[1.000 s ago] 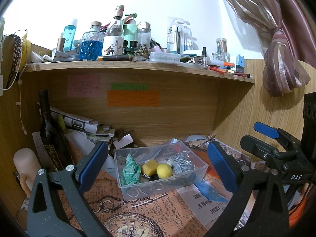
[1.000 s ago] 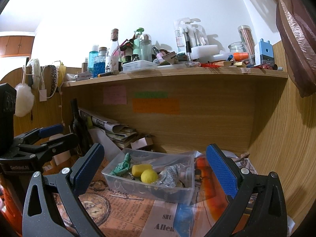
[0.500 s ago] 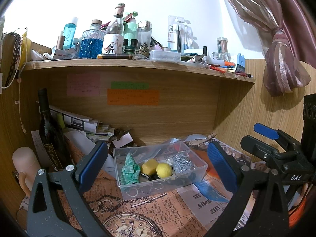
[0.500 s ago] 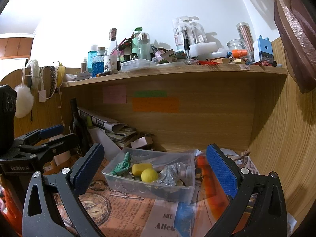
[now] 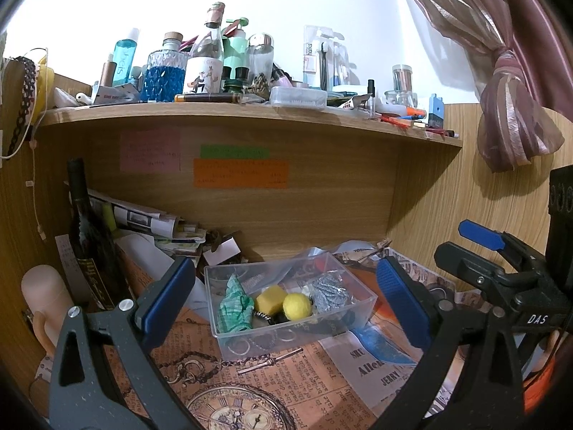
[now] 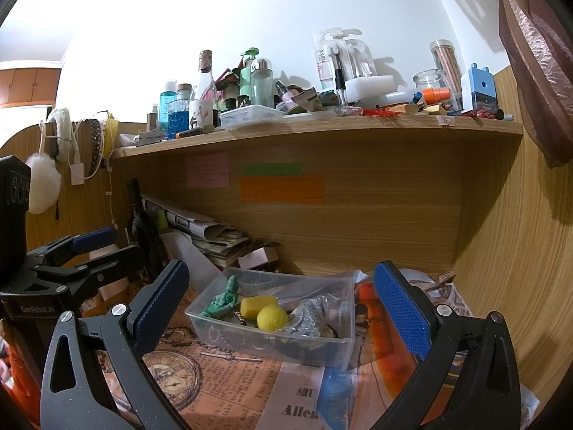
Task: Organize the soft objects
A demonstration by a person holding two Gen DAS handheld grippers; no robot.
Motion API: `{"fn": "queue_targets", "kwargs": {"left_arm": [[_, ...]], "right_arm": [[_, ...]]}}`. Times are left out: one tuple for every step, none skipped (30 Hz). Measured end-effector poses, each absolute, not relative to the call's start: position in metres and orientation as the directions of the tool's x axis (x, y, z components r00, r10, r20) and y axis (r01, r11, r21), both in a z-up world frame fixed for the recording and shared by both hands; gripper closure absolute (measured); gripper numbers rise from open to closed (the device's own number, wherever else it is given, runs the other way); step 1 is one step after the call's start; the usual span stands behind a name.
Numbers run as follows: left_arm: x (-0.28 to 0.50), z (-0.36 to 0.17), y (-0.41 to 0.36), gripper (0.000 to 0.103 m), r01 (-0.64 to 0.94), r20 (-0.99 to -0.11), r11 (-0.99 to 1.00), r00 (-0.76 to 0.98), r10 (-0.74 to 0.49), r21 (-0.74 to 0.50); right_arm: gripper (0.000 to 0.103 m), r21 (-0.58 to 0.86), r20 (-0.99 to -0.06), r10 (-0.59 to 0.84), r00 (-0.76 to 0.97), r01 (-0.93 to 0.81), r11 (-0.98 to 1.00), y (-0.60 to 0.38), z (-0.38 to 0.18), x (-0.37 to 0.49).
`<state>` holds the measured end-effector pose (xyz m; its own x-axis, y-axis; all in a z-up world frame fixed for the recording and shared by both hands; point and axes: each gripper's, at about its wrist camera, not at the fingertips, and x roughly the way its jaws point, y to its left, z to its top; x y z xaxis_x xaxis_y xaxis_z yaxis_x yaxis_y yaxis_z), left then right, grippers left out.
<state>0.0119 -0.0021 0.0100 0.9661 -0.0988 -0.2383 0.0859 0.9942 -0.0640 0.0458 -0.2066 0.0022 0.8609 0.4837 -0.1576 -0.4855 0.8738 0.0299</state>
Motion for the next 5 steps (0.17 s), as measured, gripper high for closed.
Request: {"fn": "queue_targets", "kwargs": {"left_arm": [[0.0119, 0.0093, -0.0019, 0.000, 0.089, -0.240, 0.994, 0.965, -0.102, -0.064], [0.0119, 0.0089, -0.0023, 0.000, 0.091, -0.241, 0.994, 0.965, -0.104, -0.064], [0.0116, 0.0083, -0.0025, 0.000, 0.092, -0.241, 0.994, 0.965, -0.104, -0.062], [0.0113, 0.0079, -0.0028, 0.000, 0.092, -0.241, 0.994, 0.965, -0.104, -0.061], [0.0114, 0.0075, -0.0030, 0.000, 0.093, -0.242, 0.994, 0.965, -0.105, -0.060]], "right_arm": [[0.000, 0.030, -0.158, 0.484, 0.861, -0.486, 0.874, -0.2064, 0.0020, 0.0458], [0.000, 0.030, -0.158, 0.484, 0.861, -0.485, 0.874, -0.2065, 0.0022, 0.0458], [0.000, 0.030, -0.158, 0.484, 0.861, -0.485, 0.874, -0.2065, 0.0022, 0.0457], [0.000, 0.031, -0.160, 0.484, 0.861, -0.485, 0.874, -0.2060, 0.0016, 0.0457], [0.000, 0.031, -0.161, 0.484, 0.860, -0.486, 0.873, -0.2055, 0.0010, 0.0457]]}}
